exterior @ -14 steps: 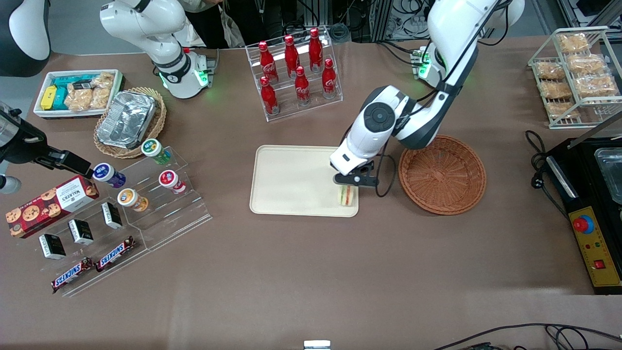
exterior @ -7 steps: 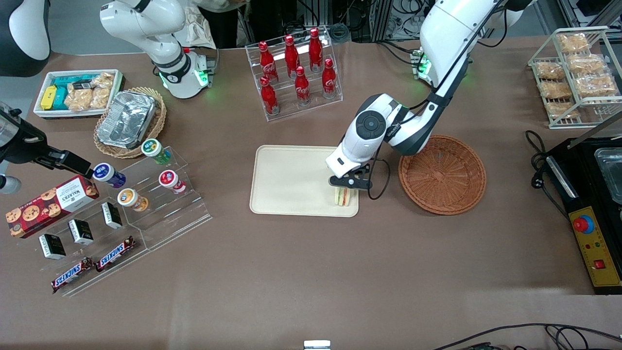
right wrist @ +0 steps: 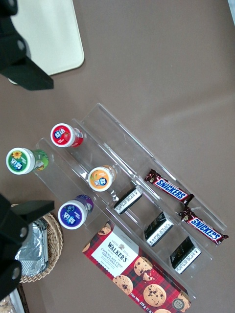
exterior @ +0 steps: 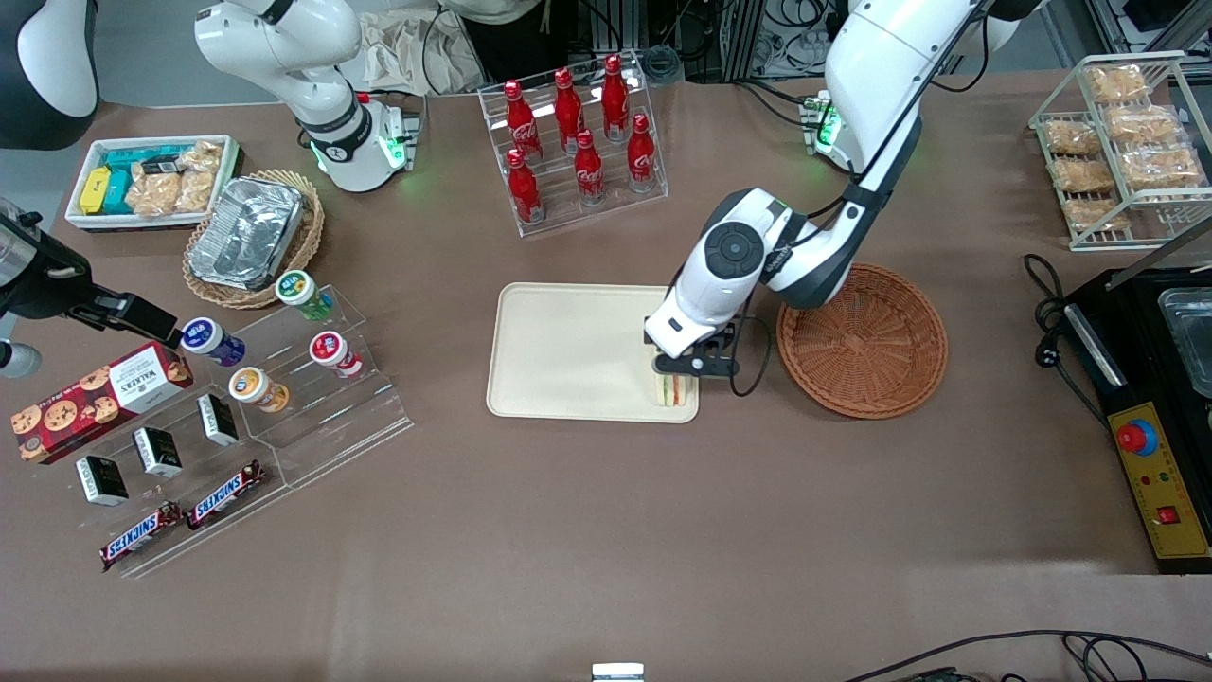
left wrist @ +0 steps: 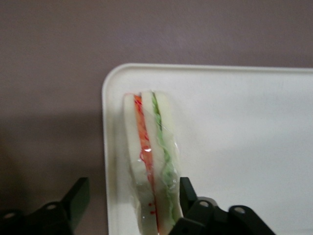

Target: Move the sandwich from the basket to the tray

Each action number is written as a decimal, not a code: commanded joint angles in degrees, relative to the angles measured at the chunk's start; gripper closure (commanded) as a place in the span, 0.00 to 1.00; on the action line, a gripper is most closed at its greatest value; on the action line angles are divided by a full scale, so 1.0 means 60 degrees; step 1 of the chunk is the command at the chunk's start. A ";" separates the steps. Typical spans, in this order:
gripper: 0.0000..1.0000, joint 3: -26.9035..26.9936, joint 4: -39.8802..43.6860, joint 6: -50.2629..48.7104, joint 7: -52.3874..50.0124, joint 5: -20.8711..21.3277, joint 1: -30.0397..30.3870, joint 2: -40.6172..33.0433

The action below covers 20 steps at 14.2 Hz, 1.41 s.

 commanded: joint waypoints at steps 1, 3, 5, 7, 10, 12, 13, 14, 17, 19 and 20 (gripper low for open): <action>0.01 0.0445 0.0067 -0.2005 -0.0296 0.0135 0.0030 -0.1482; 0.01 0.0927 0.0418 -0.3530 -0.0325 0.0120 0.0060 -0.2201; 0.01 0.1120 0.0639 -0.4704 -0.0413 -0.0026 0.0351 -0.2656; 0.01 0.1106 0.0683 -0.5526 -0.0792 -0.0041 0.0849 -0.3213; 0.01 0.1135 0.0654 -0.5896 -0.0765 0.0134 0.1305 -0.3596; 0.01 0.1135 0.0640 -0.5896 -0.0706 0.0396 0.1654 -0.3756; 0.01 0.1121 0.0654 -0.5896 -0.0706 0.0485 0.1816 -0.3902; 0.01 0.1135 0.0654 -0.5896 -0.0692 0.0501 0.1977 -0.4063; 0.01 0.1121 0.0640 -0.6230 0.0518 0.0501 0.2796 -0.4547; 0.01 0.1106 0.0654 -0.6525 0.1734 0.0486 0.3586 -0.4811; 0.01 0.1120 0.0669 -0.6540 0.2233 0.0486 0.3851 -0.4943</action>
